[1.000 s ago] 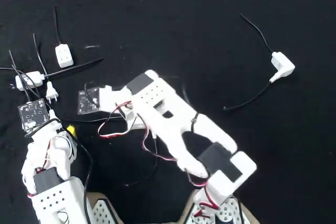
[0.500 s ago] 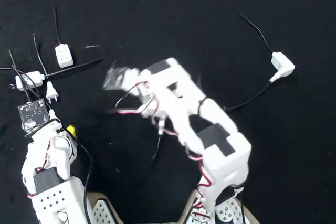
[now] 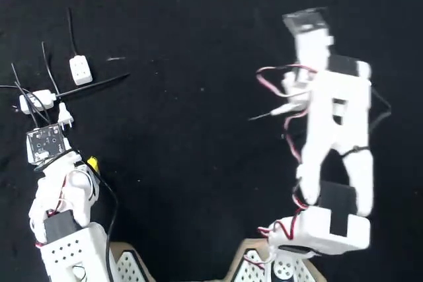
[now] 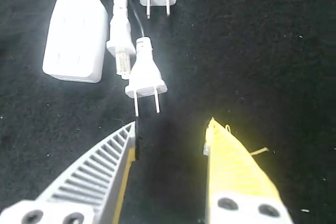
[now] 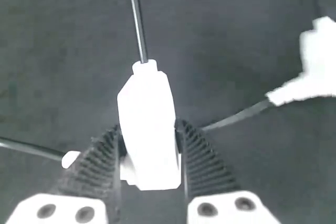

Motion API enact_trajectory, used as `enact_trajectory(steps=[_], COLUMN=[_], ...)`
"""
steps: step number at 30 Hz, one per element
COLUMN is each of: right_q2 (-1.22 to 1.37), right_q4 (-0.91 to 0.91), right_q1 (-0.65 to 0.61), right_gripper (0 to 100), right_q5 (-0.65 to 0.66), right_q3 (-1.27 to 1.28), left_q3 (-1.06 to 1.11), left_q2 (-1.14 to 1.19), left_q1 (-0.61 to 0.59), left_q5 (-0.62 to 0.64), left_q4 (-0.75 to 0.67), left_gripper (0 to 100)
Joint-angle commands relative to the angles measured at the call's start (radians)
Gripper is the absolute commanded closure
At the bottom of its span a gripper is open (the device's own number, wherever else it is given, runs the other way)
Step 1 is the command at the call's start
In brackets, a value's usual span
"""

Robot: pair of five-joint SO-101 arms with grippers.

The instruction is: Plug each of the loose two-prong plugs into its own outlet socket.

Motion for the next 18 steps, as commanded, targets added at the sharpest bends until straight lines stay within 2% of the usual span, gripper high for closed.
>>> enact_trajectory(steps=[1,7,18], right_q2=[0.027,0.249,0.707], right_q4=[-0.100,-0.213,0.055], right_q1=[0.057,0.075,0.196], right_gripper=[98.8,98.8,98.8], right_q5=[-0.025,-0.026,-0.066], right_q3=[-0.071,-0.194,-0.840], left_q3=[-0.054,-0.054,-0.050], left_q2=[-0.008,-0.008,-0.008], left_q1=[0.013,0.010,0.013], left_q5=[0.006,0.005,0.005], left_q4=[-0.017,-0.015,-0.018], left_gripper=[78,78,78])
